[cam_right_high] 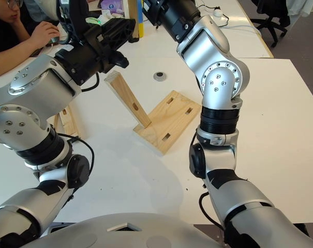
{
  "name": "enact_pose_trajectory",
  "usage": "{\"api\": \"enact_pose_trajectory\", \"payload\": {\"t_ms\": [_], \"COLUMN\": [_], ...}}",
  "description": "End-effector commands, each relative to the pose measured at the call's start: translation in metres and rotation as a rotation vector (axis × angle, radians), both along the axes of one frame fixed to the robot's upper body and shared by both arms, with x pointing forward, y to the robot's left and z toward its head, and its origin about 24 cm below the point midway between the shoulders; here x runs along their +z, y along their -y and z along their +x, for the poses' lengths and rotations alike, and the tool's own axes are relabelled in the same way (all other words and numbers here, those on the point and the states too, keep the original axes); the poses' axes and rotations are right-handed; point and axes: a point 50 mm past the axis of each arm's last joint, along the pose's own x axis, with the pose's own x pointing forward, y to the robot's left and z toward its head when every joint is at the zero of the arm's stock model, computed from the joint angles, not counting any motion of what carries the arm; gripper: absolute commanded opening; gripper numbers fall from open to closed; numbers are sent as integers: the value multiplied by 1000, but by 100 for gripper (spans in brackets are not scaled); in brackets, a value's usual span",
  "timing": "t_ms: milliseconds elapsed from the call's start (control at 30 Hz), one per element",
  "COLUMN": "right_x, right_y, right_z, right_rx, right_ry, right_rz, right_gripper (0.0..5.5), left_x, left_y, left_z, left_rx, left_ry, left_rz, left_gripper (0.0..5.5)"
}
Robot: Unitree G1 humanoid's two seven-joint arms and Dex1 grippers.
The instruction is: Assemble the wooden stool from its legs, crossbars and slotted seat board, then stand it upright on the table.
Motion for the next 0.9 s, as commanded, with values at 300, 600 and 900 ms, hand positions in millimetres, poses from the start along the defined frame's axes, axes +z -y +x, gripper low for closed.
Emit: {"api": "enact_pose_trajectory", "payload": {"t_ms": [300, 600, 900], "right_x": [-3, -4, -6], "right_y": [28, 42, 48], "right_z": [-6, -12, -20], "right_rx": [174, 206, 249], "right_ry": [-160, -230, -240], "right_rz": [-112, -95, -113], "right_gripper": [130, 130, 130], "left_x": [-2, -1, -1], "left_y": [-7, -10, -15], "left_z": [-3, 0, 4], "left_rx": [36, 37, 35], "left_ry": [196, 324, 364], "left_rz": [314, 435, 480], "left_gripper": [48, 44, 43]}}
